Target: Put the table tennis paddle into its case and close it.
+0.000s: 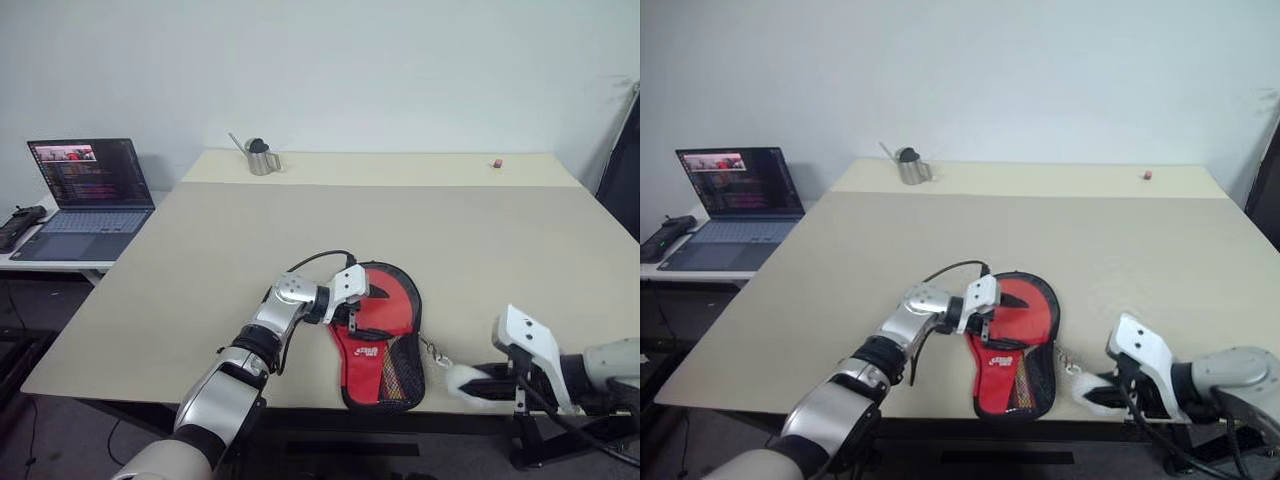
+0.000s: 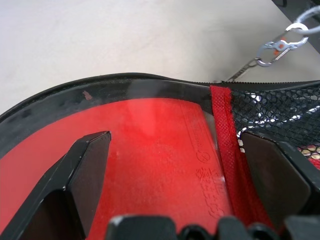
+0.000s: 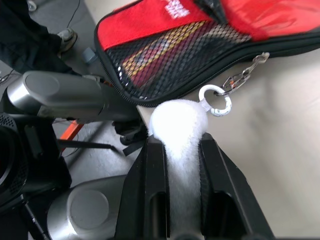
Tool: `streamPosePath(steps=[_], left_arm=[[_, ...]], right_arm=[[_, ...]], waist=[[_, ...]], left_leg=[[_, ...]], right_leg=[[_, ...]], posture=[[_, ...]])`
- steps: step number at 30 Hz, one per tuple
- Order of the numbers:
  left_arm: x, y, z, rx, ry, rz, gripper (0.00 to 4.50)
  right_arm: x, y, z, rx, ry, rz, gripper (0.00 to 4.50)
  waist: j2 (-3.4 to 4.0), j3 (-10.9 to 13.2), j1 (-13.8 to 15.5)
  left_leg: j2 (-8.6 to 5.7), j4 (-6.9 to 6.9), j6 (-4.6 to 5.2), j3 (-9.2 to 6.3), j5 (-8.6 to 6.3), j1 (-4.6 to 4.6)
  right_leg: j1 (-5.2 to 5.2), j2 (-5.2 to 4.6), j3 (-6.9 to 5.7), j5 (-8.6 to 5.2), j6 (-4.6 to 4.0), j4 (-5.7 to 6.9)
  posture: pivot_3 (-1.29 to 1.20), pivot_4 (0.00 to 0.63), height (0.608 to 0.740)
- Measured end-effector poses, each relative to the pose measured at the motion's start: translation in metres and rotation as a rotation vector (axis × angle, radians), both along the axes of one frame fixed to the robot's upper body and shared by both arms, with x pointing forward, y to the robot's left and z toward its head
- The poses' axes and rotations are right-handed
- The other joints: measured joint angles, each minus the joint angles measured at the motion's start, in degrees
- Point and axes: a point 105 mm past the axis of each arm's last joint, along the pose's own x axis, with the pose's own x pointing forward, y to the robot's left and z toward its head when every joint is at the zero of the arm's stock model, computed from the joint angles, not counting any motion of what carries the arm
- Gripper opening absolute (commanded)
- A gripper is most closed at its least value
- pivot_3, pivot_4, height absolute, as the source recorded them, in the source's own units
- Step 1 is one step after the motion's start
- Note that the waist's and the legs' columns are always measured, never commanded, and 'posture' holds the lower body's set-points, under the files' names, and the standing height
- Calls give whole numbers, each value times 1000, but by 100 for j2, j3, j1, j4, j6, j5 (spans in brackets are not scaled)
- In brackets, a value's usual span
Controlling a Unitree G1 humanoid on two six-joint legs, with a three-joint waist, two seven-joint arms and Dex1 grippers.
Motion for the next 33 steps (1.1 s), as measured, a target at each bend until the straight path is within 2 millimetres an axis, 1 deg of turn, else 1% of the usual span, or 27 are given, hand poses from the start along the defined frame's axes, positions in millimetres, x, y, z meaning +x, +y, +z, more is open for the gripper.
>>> streamPosePath(steps=[5,9,18,24,28,33], left_arm=[[-1,-4,0,3,-8,-17,4500],[-1,-7,0,7,-4,-22,4500],[-1,-12,-1,26,-13,-39,4500],[1,-17,0,37,-23,-42,4500],[1,-21,0,44,-38,-52,4500],[1,-33,1,53,-44,-60,4500]], right_arm=[[-16,1,-5,-12,23,3,294],[-31,8,-6,0,44,30,294],[-61,21,-17,44,120,39,294],[-70,32,-22,103,145,29,294],[-75,44,-27,146,164,23,278],[-79,56,-33,185,165,7,277]], waist=[[-1,-1,58],[-5,-3,92],[-24,-14,101],[-34,-11,109],[-42,-9,106],[-52,-7,107]], left_leg=[[-1,-1,0,3,-1,0],[-1,0,0,2,-1,1],[-1,4,2,1,-2,16],[-2,0,13,1,-9,59],[-3,-3,14,2,-11,62],[-5,-3,17,1,-12,59]], right_leg=[[1,-1,-1,-3,5,-2],[4,-1,-3,-13,22,-3],[25,-1,-6,-19,31,-3],[77,-8,-11,-26,42,-15],[77,-10,-10,-29,45,-17],[77,-11,-11,-30,47,-23]], posture=[[0,150,740],[0,150,740],[0,150,740],[0,150,740],[0,150,740],[0,150,740]])
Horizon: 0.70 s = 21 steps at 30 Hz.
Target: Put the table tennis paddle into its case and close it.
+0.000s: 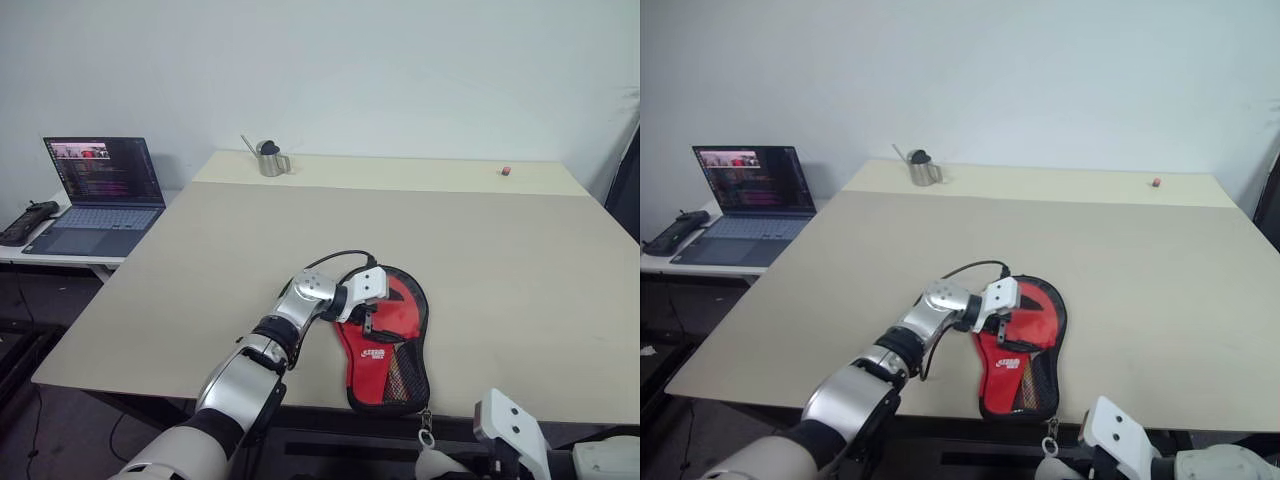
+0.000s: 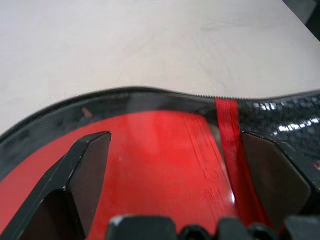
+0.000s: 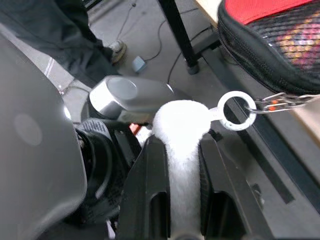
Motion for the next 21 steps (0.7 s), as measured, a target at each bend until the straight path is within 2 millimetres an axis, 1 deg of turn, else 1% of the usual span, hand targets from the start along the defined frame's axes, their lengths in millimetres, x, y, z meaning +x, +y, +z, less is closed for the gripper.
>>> streamPosePath(steps=[3,7,15,21], left_arm=[[0,-2,-1,11,-3,4,4500],[1,-2,-1,16,-14,1,4500],[2,-1,-2,8,-23,18,4500],[3,1,-3,-5,-26,30,4500]], right_arm=[[-4,6,-4,19,12,-7,276],[-7,8,-6,19,18,-1,276],[-6,6,-1,6,13,31,276],[-2,6,3,2,-3,40,276]], waist=[[0,1,-15],[-2,2,-18],[-1,2,-18],[-1,1,-17]], left_leg=[[1,-3,3,2,-3,-1],[1,-4,4,2,-4,-1],[4,-4,6,3,-5,0],[5,-3,6,3,-5,1]], right_leg=[[-2,1,2,0,1,-6],[-1,1,2,0,1,-13],[0,3,2,0,1,-14],[2,4,3,0,1,-14]], posture=[[0,150,740],[0,150,740],[0,150,740],[0,150,740]])
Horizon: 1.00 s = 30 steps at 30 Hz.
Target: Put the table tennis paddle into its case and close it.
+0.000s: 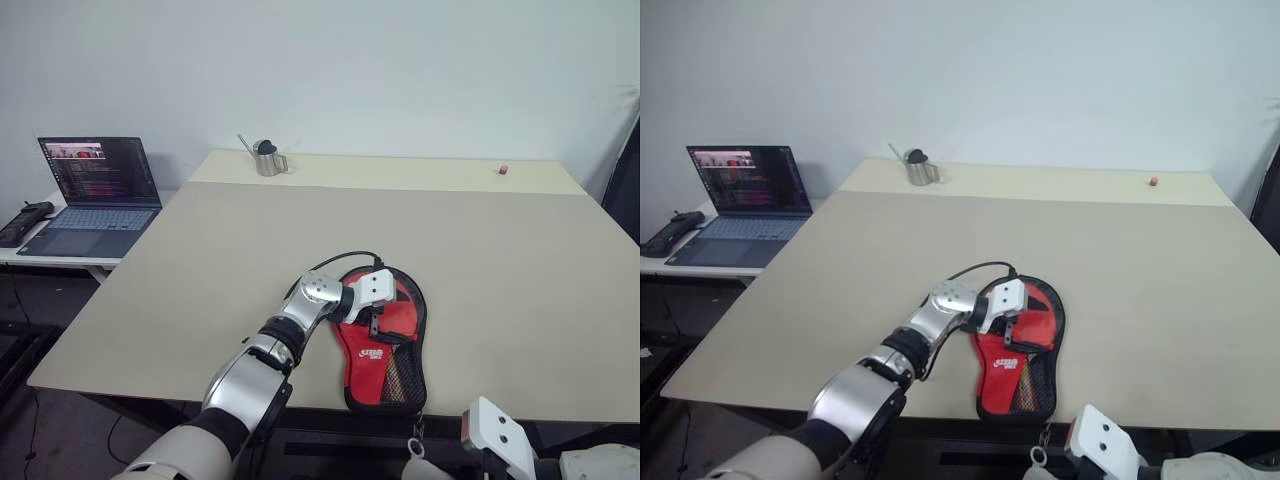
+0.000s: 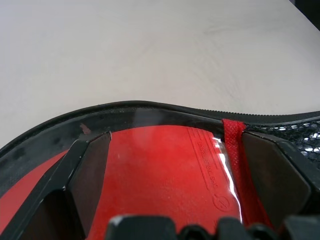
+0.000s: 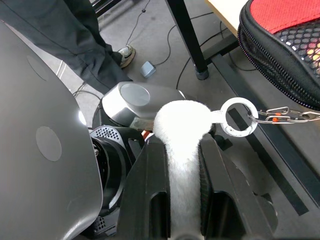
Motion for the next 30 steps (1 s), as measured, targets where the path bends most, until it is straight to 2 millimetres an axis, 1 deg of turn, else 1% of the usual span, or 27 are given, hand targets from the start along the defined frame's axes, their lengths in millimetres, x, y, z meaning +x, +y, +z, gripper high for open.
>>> streamPosePath(steps=[2,3,8,11,15,23,26,29,30], left_arm=[[1,1,0,-8,0,12,4500],[1,1,-1,-12,0,19,4500],[1,6,-2,-40,-10,44,4500],[1,10,-2,-54,-14,57,4500],[1,13,-2,-58,-17,69,4500],[3,19,-1,-73,-23,101,4500],[2,20,-2,-80,-24,107,4500],[2,21,-2,-80,-24,112,4500],[2,21,-2,-80,-24,114,4500]], right_arm=[[1,-2,2,-8,6,7,999],[2,-2,3,-7,5,17,1251],[5,-1,11,3,-3,86,2941],[7,2,14,24,-11,104,2941],[12,-2,16,30,-6,110,2941],[29,-13,28,36,-38,115,2941],[31,-18,30,38,-26,112,2941],[27,-21,33,56,19,126,3560],[26,-21,33,57,23,132,3887]], waist=[[0,0,1],[0,0,0],[0,0,-16],[0,0,-38],[0,0,-62],[2,0,-120],[1,1,-120],[1,1,-128],[1,1,-131]], left_leg=[[0,1,0,0,0,1],[0,1,0,0,0,3],[9,-1,0,0,0,11],[12,-1,0,-1,0,14],[12,-1,0,0,0,16],[13,-2,0,-1,0,17],[14,-3,0,-1,0,17],[14,-2,0,0,0,18],[14,-2,0,1,0,19]], right_leg=[[1,0,0,0,0,0],[4,0,1,0,0,0],[6,8,4,0,0,0],[5,11,9,0,0,0],[5,11,12,0,0,0],[5,14,15,0,0,1],[5,14,14,0,0,1],[4,14,16,0,0,2],[4,14,16,0,0,2]], posture=[[0,150,740],[0,150,740],[0,150,740],[0,150,740],[0,150,740],[0,150,740],[0,150,740],[0,150,740],[0,150,740]])
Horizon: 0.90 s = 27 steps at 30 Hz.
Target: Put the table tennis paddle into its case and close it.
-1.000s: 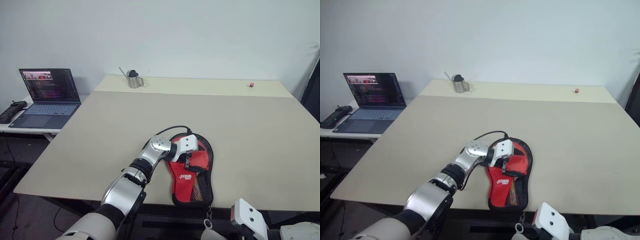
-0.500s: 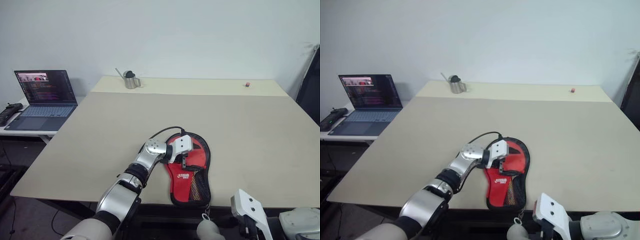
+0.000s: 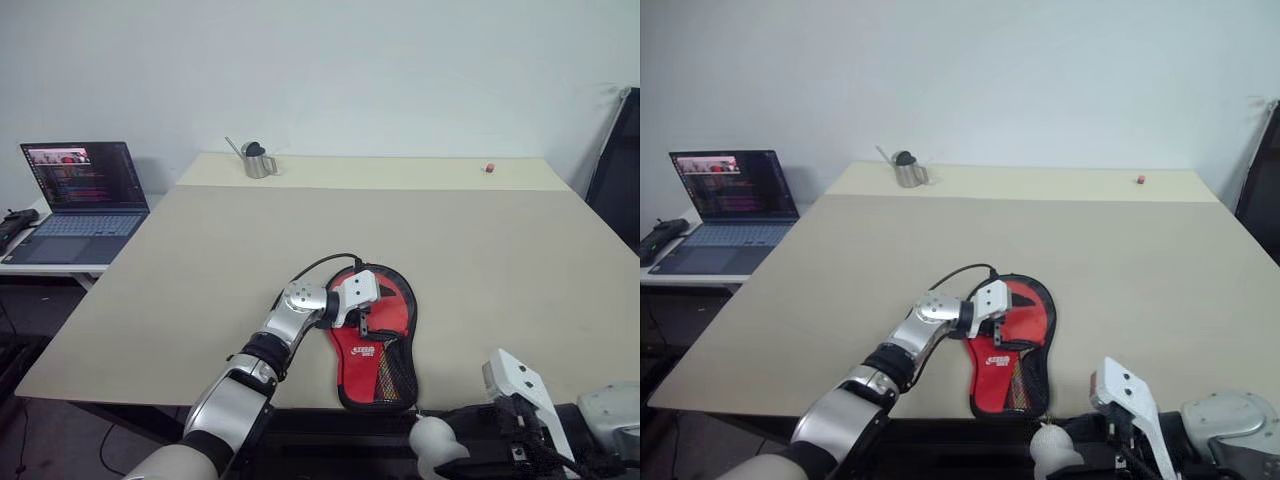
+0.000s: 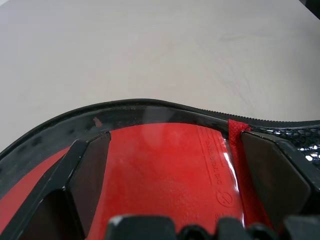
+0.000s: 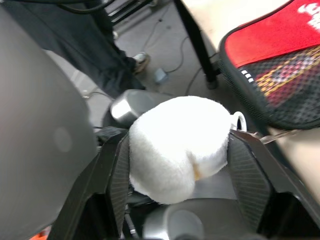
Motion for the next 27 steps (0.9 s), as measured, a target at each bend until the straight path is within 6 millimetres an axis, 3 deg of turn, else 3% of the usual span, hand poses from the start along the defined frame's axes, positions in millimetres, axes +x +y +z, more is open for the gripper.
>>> streamPosePath(steps=[2,8,12,17,23,26,27], left_arm=[[0,1,0,-1,-3,5,4500],[-1,6,0,-6,0,18,4500],[-2,12,1,-24,14,36,4500],[-4,33,2,-58,62,87,4500],[-7,36,6,-99,111,123,4500],[-11,40,15,-153,117,146,4500],[-13,50,22,-186,114,188,4500]], right_arm=[[1,0,1,5,-3,3,4483],[34,-6,18,39,-120,-54,4483],[80,-11,33,87,-302,-171,4483],[110,-15,26,97,-358,-252,4483],[140,-13,27,169,-455,-319,4483],[153,-13,27,189,-466,-331,4483],[162,-10,28,214,-472,-331,4483]], waist=[[0,0,-5],[0,2,-19],[-2,6,-44],[9,13,-42],[21,22,-24],[24,24,-51],[24,25,-94]], left_leg=[[1,0,0,0,0,0],[2,-2,0,2,0,2],[1,-8,-1,1,0,3],[-3,-8,-3,-10,-1,-5],[-11,-2,-5,-12,-1,-25],[-8,-1,-7,-15,1,-53],[-4,0,-26,-11,12,-63]], right_leg=[[0,1,0,0,0,0],[-2,1,4,0,0,2],[-10,7,7,0,-2,6],[-31,-1,11,-7,-16,38],[-50,-6,11,9,-43,39],[-81,-4,11,12,-48,45],[-101,1,16,14,-51,47]], posture=[[0,150,740],[0,150,740],[0,150,740],[0,150,740],[0,150,740],[0,150,740],[0,150,740]])
